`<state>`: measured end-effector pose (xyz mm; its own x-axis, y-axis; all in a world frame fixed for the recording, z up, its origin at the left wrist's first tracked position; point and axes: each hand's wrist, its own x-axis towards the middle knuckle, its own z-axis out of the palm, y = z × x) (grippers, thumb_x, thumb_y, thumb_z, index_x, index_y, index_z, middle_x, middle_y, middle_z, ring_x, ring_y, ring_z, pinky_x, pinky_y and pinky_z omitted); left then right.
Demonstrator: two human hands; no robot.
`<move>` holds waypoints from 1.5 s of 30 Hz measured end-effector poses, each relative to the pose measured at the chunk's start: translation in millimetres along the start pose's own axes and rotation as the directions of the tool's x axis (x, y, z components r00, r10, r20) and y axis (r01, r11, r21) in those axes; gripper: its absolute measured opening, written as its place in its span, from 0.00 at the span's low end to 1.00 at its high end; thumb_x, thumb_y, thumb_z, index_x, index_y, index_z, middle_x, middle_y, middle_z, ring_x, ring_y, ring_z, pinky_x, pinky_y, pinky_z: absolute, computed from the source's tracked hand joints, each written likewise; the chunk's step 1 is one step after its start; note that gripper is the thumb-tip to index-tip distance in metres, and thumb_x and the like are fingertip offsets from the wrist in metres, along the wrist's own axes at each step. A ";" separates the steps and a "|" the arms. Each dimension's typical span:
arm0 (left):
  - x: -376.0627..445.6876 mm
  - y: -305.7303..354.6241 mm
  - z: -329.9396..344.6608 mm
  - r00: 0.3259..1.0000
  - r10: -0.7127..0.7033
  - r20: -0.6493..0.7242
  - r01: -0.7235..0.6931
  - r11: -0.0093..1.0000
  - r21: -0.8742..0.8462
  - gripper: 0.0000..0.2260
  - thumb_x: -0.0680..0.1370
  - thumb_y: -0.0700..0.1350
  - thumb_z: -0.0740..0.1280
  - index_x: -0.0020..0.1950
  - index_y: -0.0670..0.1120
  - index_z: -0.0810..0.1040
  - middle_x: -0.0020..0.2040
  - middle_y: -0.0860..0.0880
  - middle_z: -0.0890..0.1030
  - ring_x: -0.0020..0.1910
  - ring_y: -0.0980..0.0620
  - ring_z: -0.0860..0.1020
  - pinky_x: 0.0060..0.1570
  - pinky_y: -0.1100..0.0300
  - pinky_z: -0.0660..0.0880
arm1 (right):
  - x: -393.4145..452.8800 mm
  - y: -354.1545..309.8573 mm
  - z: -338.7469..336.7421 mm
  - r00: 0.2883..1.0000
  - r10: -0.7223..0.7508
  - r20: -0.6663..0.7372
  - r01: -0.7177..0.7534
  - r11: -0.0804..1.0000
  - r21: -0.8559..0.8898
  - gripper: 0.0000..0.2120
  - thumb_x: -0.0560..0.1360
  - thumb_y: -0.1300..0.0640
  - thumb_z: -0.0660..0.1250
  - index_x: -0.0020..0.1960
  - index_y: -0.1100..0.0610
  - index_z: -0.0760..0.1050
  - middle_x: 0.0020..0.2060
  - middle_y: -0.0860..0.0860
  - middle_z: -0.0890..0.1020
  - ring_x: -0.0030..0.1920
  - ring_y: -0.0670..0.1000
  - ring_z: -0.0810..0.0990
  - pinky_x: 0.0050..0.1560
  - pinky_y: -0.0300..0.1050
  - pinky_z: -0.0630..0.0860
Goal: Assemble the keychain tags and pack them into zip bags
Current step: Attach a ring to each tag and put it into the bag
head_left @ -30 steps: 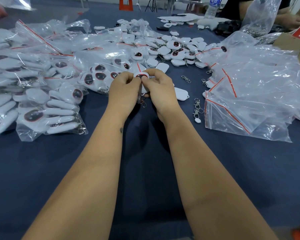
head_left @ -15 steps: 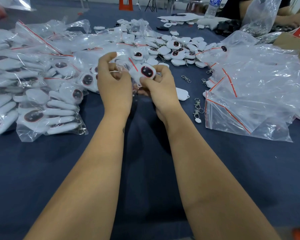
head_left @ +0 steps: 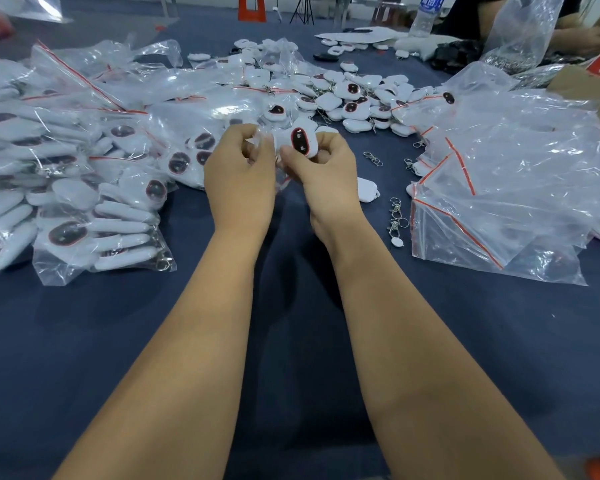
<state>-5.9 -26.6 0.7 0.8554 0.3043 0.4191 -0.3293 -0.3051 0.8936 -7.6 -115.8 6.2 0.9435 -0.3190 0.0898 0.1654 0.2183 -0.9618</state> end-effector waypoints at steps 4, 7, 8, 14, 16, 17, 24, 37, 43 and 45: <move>-0.6 1.0 -0.2 0.995 0.096 -0.020 -0.095 0.995 0.033 0.08 0.79 0.47 0.65 0.54 0.46 0.81 0.45 0.52 0.79 0.41 0.59 0.74 0.45 0.70 0.71 | -3.4 2.3 -2.7 0.993 -0.113 0.038 0.120 0.948 -0.293 0.06 0.70 0.62 0.74 0.42 0.60 0.78 0.43 0.61 0.82 0.45 0.53 0.79 0.54 0.58 0.78; -2.8 2.2 -1.7 0.974 0.226 0.012 -0.226 0.962 0.151 0.10 0.79 0.48 0.65 0.56 0.46 0.82 0.46 0.52 0.76 0.42 0.61 0.71 0.42 0.75 0.65 | 0.4 7.2 -0.5 0.976 -0.195 0.096 0.210 0.739 -0.640 0.05 0.74 0.58 0.70 0.49 0.55 0.83 0.60 0.55 0.75 0.59 0.52 0.69 0.63 0.45 0.68; -3.8 3.0 -1.5 0.966 0.256 0.033 -0.258 0.949 0.181 0.10 0.79 0.48 0.65 0.56 0.47 0.82 0.45 0.52 0.75 0.42 0.60 0.71 0.41 0.72 0.65 | 2.0 9.0 0.1 0.972 -0.179 0.151 0.232 0.641 -0.731 0.09 0.76 0.57 0.68 0.55 0.55 0.81 0.64 0.55 0.72 0.63 0.54 0.67 0.64 0.46 0.65; -5.9 4.7 -1.5 0.963 0.268 0.004 -0.266 0.952 0.153 0.09 0.79 0.49 0.64 0.53 0.49 0.82 0.44 0.54 0.76 0.42 0.59 0.72 0.44 0.65 0.69 | -8.9 7.9 2.0 0.959 -0.071 0.273 0.251 0.657 -0.711 0.06 0.77 0.48 0.59 0.50 0.41 0.73 0.61 0.56 0.73 0.60 0.58 0.71 0.65 0.57 0.66; -1.6 3.6 -2.8 0.986 0.159 -0.055 -0.155 0.986 0.068 0.08 0.79 0.50 0.64 0.50 0.49 0.81 0.44 0.53 0.79 0.42 0.56 0.75 0.48 0.60 0.73 | -7.3 6.8 0.8 0.956 -0.071 0.284 0.252 0.694 -0.675 0.11 0.74 0.52 0.64 0.55 0.41 0.78 0.54 0.52 0.72 0.51 0.51 0.72 0.60 0.48 0.71; 0.3 2.5 -3.0 0.992 0.115 -0.049 -0.112 0.992 0.059 0.07 0.79 0.50 0.64 0.49 0.50 0.80 0.42 0.53 0.80 0.41 0.54 0.76 0.48 0.57 0.74 | -4.9 7.2 -0.6 0.952 -0.073 0.298 0.262 0.697 -0.667 0.17 0.74 0.56 0.67 0.62 0.45 0.78 0.52 0.51 0.74 0.49 0.47 0.71 0.56 0.42 0.72; -4.4 -1.2 5.2 0.966 0.018 0.257 -0.104 0.940 0.324 0.05 0.78 0.53 0.62 0.49 0.55 0.76 0.35 0.58 0.76 0.37 0.61 0.73 0.33 0.65 0.64 | 1.4 7.2 -5.3 0.994 -0.054 0.098 0.099 0.841 -0.532 0.10 0.78 0.65 0.60 0.53 0.62 0.79 0.46 0.56 0.83 0.50 0.59 0.81 0.51 0.36 0.76; 11.8 -5.6 -0.2 0.951 -0.304 -0.054 0.270 0.903 -0.335 0.12 0.81 0.38 0.56 0.39 0.47 0.72 0.32 0.51 0.76 0.29 0.55 0.75 0.32 0.60 0.75 | 2.8 -3.0 -20.5 0.970 -0.226 -0.094 0.114 0.756 -0.644 0.19 0.71 0.70 0.59 0.50 0.51 0.80 0.49 0.46 0.82 0.52 0.48 0.78 0.56 0.43 0.74; 16.6 1.7 -10.4 0.877 -0.433 -0.209 0.239 0.769 -0.592 0.12 0.78 0.35 0.56 0.37 0.45 0.72 0.28 0.51 0.71 0.22 0.59 0.66 0.24 0.67 0.63 | 4.0 -1.5 -25.9 0.987 -0.116 -0.112 -0.070 0.319 -0.945 0.26 0.72 0.60 0.61 0.70 0.49 0.69 0.67 0.53 0.70 0.68 0.57 0.64 0.69 0.50 0.56; 15.7 2.5 -10.1 0.883 -0.414 -0.221 0.214 0.774 -0.596 0.12 0.78 0.36 0.56 0.38 0.46 0.72 0.28 0.51 0.71 0.23 0.58 0.67 0.25 0.67 0.63 | 4.8 -1.0 -27.0 0.991 -0.101 -0.091 -0.059 0.281 -0.958 0.27 0.73 0.60 0.61 0.72 0.50 0.68 0.66 0.53 0.72 0.67 0.57 0.65 0.68 0.50 0.56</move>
<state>2.6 -13.5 11.1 0.8036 0.5940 0.0359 -0.3102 0.3667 0.8771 -10.9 -142.5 0.6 0.8919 -0.4221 0.1625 -0.2847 -0.8030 -0.5237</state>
